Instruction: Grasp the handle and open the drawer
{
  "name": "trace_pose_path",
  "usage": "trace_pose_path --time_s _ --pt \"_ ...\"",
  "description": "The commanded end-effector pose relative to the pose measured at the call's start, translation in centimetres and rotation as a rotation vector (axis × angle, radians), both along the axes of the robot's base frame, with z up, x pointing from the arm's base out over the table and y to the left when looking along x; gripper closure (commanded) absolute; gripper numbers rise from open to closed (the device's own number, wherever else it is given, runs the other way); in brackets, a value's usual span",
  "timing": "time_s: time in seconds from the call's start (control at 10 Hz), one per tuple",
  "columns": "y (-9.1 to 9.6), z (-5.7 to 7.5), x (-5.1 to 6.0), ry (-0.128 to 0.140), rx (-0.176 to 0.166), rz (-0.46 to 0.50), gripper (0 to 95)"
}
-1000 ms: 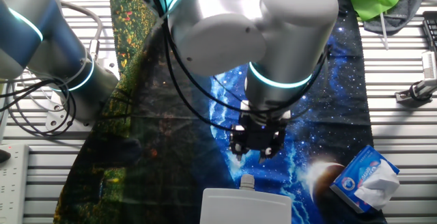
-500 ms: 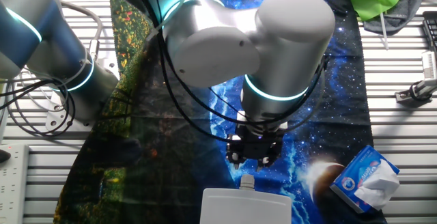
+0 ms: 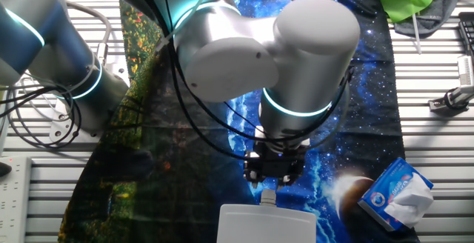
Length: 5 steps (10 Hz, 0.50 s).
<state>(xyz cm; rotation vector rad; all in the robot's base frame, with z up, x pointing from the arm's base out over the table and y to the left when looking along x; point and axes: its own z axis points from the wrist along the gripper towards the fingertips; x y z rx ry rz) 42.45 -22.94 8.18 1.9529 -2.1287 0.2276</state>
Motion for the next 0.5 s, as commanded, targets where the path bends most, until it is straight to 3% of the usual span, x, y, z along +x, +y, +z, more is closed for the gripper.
trace_pose_path --time_s 0.1,0.5 --pt "-0.26 0.01 -0.12 0.0 0.0 0.004 57.0" --pt "-0.88 -0.28 -0.32 -0.001 0.0 0.013 57.0"
